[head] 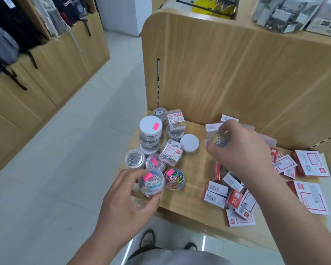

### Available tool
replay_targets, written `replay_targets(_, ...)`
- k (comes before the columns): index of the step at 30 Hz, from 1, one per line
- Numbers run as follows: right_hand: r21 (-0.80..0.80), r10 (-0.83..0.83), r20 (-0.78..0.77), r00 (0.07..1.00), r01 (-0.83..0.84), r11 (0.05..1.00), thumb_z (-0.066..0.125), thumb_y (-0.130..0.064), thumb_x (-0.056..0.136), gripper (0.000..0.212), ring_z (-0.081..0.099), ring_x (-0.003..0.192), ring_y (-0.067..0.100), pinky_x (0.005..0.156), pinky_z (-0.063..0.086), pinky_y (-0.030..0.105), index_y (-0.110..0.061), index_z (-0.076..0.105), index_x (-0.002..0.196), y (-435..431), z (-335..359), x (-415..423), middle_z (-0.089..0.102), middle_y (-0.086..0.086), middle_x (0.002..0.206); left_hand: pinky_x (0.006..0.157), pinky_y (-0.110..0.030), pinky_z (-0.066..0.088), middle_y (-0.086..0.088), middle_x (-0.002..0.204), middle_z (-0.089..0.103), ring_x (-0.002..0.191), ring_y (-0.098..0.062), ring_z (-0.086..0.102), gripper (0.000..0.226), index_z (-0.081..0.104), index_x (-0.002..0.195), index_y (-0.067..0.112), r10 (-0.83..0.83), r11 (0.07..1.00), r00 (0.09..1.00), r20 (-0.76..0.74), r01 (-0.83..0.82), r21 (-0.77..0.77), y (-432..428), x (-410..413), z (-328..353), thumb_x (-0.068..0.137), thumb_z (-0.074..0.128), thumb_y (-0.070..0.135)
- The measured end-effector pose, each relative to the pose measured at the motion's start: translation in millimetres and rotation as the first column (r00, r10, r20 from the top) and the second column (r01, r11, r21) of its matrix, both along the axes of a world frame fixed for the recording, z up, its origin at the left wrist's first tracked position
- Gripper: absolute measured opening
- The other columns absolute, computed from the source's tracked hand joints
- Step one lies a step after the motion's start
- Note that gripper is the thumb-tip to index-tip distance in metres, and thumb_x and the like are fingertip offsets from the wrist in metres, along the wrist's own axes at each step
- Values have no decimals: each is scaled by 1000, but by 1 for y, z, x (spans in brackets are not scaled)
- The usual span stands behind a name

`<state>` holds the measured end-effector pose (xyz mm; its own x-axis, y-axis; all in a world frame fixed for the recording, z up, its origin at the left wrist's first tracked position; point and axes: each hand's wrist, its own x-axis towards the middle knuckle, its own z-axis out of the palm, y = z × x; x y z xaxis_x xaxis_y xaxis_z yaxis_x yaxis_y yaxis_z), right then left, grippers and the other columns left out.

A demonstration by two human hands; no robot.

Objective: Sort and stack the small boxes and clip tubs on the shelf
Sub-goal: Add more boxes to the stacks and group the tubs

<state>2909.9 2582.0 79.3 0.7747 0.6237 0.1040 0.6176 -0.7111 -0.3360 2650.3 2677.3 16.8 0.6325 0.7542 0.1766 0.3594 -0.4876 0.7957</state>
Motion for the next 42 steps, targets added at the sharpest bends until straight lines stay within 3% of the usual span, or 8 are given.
replay_targets(7, 206, 241, -343, 908, -177, 962, 76, -52, 71, 37, 61, 91, 4, 76, 53, 35, -36, 63, 101, 0, -4, -71, 66, -18, 96, 76, -23, 49, 16, 114, 64, 101, -9, 64, 62, 62, 113, 45, 44, 999, 999, -3, -44, -32, 13, -25, -13, 67, 93, 18)
replay_targets(13, 122, 310, -285, 907, -286, 950, 77, -44, 78, 34, 57, 104, 5, 85, 47, 24, -34, 66, 109, 1, -46, -103, 60, -21, 107, 77, -26, 53, 21, 115, 60, 98, 0, 62, 54, 58, 113, 44, 70, 996, 997, -35, -71, -46, 38, -20, -17, 73, 89, 26)
replay_targets(16, 172, 320, -203, 926, -288, 942, 80, -35, 78, 36, 60, 107, 15, 88, 52, 32, -25, 68, 110, 1, -68, -106, 61, -12, 112, 77, -19, 50, 25, 114, 59, 96, 3, 59, 49, 58, 112, 42, 52, 998, 998, -46, -53, -19, 48, 0, -15, 74, 87, 30)
replay_targets(19, 258, 292, -205, 934, -237, 937, 83, -34, 79, 38, 61, 105, 12, 86, 52, 31, -22, 68, 112, -2, -74, -108, 59, -10, 116, 76, -17, 44, 27, 112, 60, 100, 2, 56, 49, 59, 114, 39, 23, 997, 996, -84, -17, 82, 53, 17, -16, 74, 87, 32)
replay_targets(24, 254, 211, -243, 947, -147, 956, 82, -53, 74, 49, 62, 98, 8, 77, 53, 30, -23, 70, 111, -8, -71, -108, 61, -15, 113, 89, -41, 51, 13, 129, 63, 114, -20, 58, 62, 60, 129, 31, -73, 968, 981, -180, 114, 224, 59, 20, -30, 72, 86, 27)
replay_targets(33, 329, 96, -196, 976, -27, 944, 76, -40, 84, 20, 62, 87, 3, 71, 56, 37, -30, 71, 100, -38, -50, -95, 65, -20, 97, 98, -45, 47, -2, 135, 55, 117, -29, 52, 52, 63, 134, 15, -126, 930, 989, -77, 145, 338, 43, 10, -9, 83, 69, 23)
replay_targets(37, 336, 6, -333, 943, 113, 935, 76, -37, 85, 12, 68, 88, 1, 79, 57, 36, -30, 74, 95, -62, -46, -90, 71, -21, 88, 100, -24, 45, 10, 127, 60, 118, -11, 58, 38, 68, 124, 19, -325, 923, 945, 30, 310, 227, 5, 31, 4, 86, 69, 23)
replay_targets(42, 276, -135, -416, 899, 267, 923, 77, -34, 84, 4, 68, 80, 0, 75, 57, 33, -34, 73, 85, -120, -47, -72, 72, -23, 82, 96, -32, 54, 21, 137, 49, 125, -6, 53, 42, 57, 133, 33, -585, 797, 801, -125, 597, 94, -48, 65, -25, 92, 63, 41)
